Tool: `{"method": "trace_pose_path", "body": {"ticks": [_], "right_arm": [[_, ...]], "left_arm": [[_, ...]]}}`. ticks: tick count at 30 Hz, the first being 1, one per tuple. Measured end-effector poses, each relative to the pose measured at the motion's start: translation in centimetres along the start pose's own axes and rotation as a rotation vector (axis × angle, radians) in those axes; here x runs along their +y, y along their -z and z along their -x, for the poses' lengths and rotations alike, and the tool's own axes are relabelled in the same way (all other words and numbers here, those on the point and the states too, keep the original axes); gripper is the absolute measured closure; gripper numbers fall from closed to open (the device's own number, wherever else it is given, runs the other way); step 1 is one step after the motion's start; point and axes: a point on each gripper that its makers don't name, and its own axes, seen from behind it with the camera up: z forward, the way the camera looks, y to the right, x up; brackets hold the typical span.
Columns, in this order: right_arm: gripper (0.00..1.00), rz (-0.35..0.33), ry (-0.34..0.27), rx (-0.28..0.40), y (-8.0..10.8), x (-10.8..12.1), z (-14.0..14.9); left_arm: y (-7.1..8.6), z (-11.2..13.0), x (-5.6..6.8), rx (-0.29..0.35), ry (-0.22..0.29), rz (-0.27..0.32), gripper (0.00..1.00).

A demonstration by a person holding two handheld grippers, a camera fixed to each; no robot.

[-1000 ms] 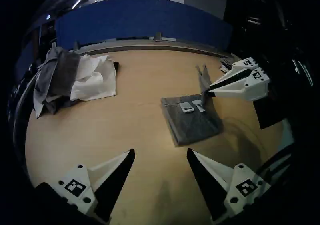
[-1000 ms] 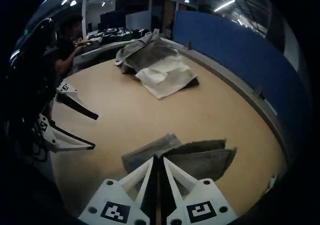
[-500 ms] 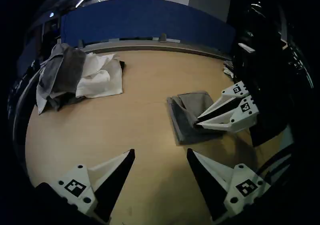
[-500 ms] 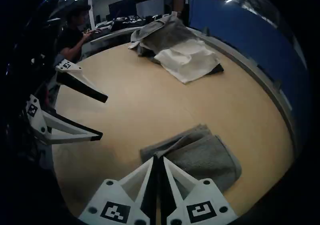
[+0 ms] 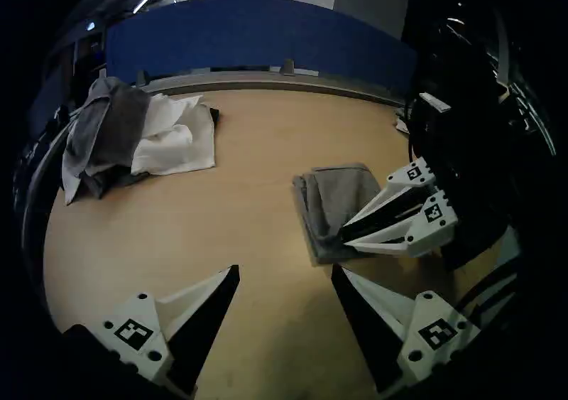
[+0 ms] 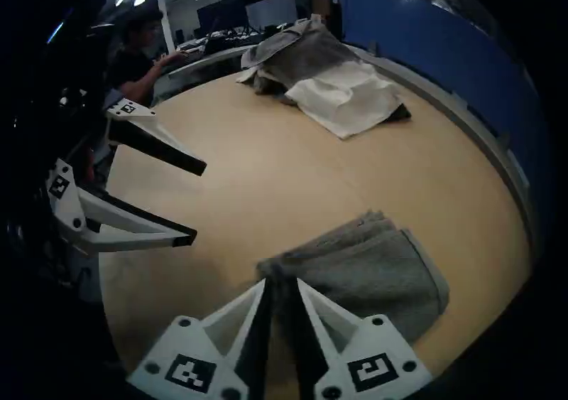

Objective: Fold towel

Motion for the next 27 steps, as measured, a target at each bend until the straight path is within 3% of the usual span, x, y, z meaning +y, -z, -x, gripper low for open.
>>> {"method": "trace_pose_path", "body": {"ticks": [1,8,13,17,22,27], "right_arm": [[0.64,-0.010,-0.002,0.004,0.1,-0.2,0.0],[0.39,-0.067,-0.004,0.025,0.7,-1.5,0.0],[0.14,-0.057,-0.007,0.040,1.1,-1.1,-0.1],[0.12,-0.044,-0.015,0.056,1.2,-0.5,-0.6],[0.01,-0.030,-0.016,0.063,1.0,-0.1,-0.9],[0.00,-0.041,-0.020,0.047,0.5,-0.4,-0.5]], "left_arm": [[0.0,0.0,0.0,0.000,0.000,-0.001,0.03],[0.0,0.1,-0.3,-0.002,0.000,-0.006,0.03],[-0.2,0.1,-0.4,-0.001,0.004,-0.008,0.03],[-0.3,0.0,-0.3,-0.001,0.005,-0.007,0.03],[-0.2,-0.1,0.0,-0.001,0.002,-0.005,0.03],[-0.1,0.0,-0.1,-0.002,-0.001,-0.006,0.03]]}}
